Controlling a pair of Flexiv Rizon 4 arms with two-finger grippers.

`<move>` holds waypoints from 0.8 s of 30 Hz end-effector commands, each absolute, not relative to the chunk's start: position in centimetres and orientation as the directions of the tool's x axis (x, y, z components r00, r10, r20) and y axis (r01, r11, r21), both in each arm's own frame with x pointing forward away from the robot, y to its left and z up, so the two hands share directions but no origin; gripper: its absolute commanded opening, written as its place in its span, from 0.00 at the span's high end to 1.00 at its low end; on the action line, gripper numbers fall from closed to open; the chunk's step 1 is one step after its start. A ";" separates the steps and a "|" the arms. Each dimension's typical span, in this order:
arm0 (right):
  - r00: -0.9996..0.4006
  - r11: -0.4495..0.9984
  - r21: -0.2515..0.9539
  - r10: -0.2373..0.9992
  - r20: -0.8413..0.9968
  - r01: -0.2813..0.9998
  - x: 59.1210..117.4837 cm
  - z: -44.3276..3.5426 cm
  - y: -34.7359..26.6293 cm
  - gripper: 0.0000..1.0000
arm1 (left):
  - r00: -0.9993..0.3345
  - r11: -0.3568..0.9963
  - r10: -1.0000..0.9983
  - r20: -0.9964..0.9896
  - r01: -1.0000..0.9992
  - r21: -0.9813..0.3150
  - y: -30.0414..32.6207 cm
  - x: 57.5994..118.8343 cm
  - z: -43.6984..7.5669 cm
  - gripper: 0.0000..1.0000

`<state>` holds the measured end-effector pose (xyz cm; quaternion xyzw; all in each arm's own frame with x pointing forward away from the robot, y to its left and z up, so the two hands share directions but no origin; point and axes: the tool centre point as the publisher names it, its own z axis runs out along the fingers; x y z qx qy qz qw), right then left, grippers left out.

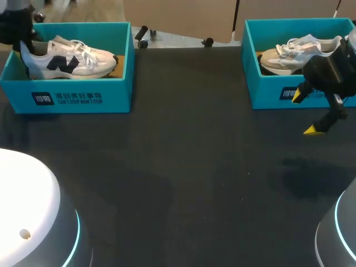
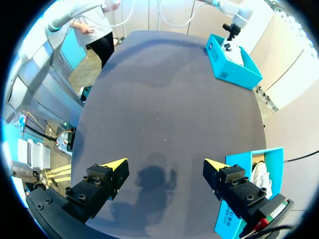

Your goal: Take the shoe out of the shoebox, open the shoe tongue, remove and reinsert the insole, then place the shoe into the shoebox

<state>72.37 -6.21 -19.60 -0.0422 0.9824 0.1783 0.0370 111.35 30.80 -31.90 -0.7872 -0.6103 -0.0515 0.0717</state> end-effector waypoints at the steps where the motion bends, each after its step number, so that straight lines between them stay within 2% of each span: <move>1: -0.994 0.934 0.345 -0.070 -0.087 -0.096 72.4 -19.7 -6.1 0.00 | 0.249 -0.244 0.953 0.174 0.969 -0.049 30.4 110.6 -32.6 1.00; 24: -0.994 0.934 0.345 -0.070 -0.087 -0.096 72.4 -19.7 -6.1 0.00 | 0.264 -0.258 0.949 0.173 0.965 -0.057 30.1 106.8 -34.4 1.00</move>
